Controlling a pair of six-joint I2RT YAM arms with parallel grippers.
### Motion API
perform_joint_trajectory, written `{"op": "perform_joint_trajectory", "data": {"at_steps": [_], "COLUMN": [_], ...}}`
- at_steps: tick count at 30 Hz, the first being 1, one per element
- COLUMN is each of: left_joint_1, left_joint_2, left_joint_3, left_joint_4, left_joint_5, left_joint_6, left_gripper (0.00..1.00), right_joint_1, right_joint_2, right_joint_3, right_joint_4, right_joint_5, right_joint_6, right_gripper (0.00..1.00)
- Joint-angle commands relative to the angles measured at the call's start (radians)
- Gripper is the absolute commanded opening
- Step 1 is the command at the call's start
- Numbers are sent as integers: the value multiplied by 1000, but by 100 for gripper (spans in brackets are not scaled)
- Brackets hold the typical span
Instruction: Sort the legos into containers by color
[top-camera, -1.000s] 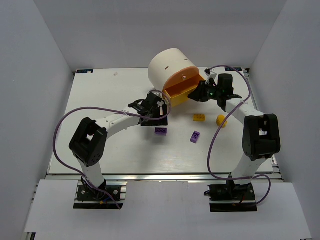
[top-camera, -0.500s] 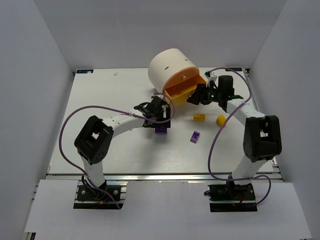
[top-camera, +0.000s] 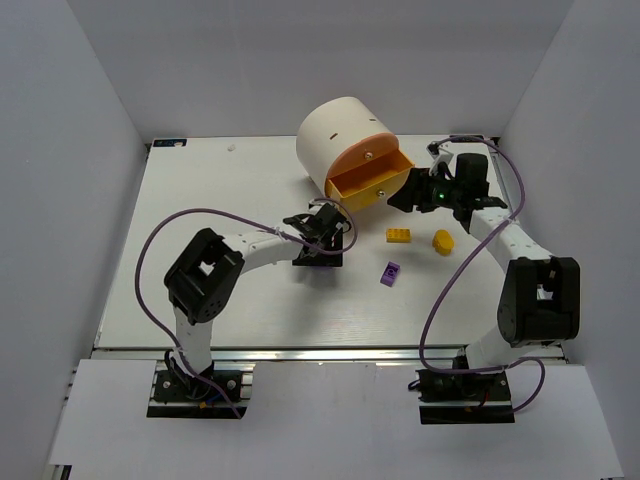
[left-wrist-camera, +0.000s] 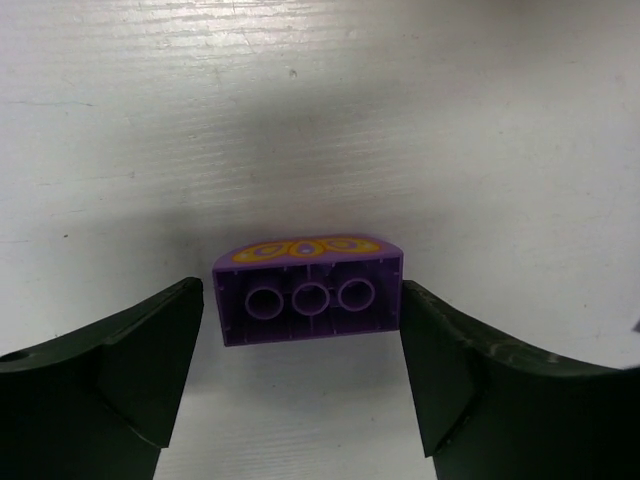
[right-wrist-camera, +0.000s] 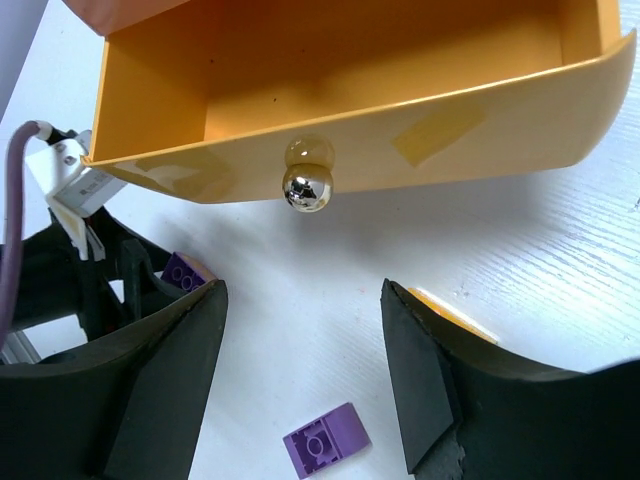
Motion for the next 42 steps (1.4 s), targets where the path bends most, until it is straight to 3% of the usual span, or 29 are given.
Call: {"op": "perform_joint_trajectory", "data": {"at_steps": [1, 6, 13, 14, 16, 17, 19, 20, 23, 28, 36, 39, 42], "left_joint_1": [-14, -25, -44, -45, -54, -54, -54, -54, -54, -43, -34, -34, -34], "left_joint_2": [20, 26, -97, -131, -244, -274, -314, -328, -313, -216, 129, 187, 198], "left_joint_3": [59, 65, 48, 42, 22, 23, 58, 78, 180, 364, 862, 953, 939], "left_joint_4": [-35, -49, -34, -22, 21, 33, 34, 24, 15, 3, -159, -222, -218], "left_joint_5": [-47, -76, -56, -50, -44, -45, -73, -80, -106, -149, -303, -333, -341], "left_joint_6": [-24, -39, -33, -29, -24, -28, -45, -51, -62, -126, -168, -193, -199], "left_gripper": [85, 76, 48, 40, 35, 34, 34, 33, 33, 33, 32, 32, 40], "right_joint_1": [-10, -19, -28, -31, -33, -34, -36, -39, -37, -36, -36, -37, -36], "right_joint_2": [-43, -73, -121, -125, -145, -153, -174, -185, -196, -230, -277, -300, -320], "right_joint_3": [-14, -37, -63, -63, -75, -86, -113, -121, -138, -165, -190, -208, -222], "right_joint_4": [2, 10, -19, -35, -56, -56, -62, -69, -88, -93, -108, -101, -99], "right_joint_5": [-20, -28, -55, -57, -51, -45, -40, -34, -32, -5, 11, 17, 20], "right_joint_6": [-14, -22, -83, -101, -146, -149, -185, -187, -195, -210, -216, -218, -223], "right_gripper": [68, 68, 67, 64, 59, 50, 38, 23, 0, 0, 0, 0, 0]}}
